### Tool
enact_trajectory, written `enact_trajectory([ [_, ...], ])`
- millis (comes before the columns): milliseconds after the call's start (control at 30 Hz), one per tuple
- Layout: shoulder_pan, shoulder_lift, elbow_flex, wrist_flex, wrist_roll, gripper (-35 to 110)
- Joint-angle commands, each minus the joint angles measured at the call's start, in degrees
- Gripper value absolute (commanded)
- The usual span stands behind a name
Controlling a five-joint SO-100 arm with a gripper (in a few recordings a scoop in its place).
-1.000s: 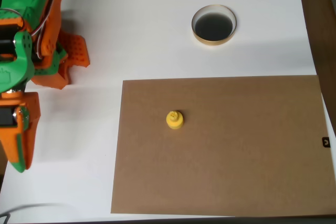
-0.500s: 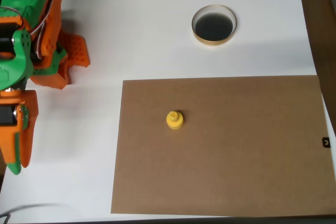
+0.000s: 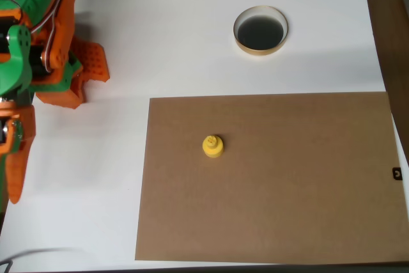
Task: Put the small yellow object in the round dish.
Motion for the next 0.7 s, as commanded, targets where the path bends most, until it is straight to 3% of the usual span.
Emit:
enact_trajectory([
  [0, 1.0, -7.2, -7.6, -1.8, 0.5, 17],
  [333, -3.4, -28.0, -21.6, 0.4, -0.3, 19],
  [667, -22.2, -32.6, -26.9, 12.8, -8.4, 23],
])
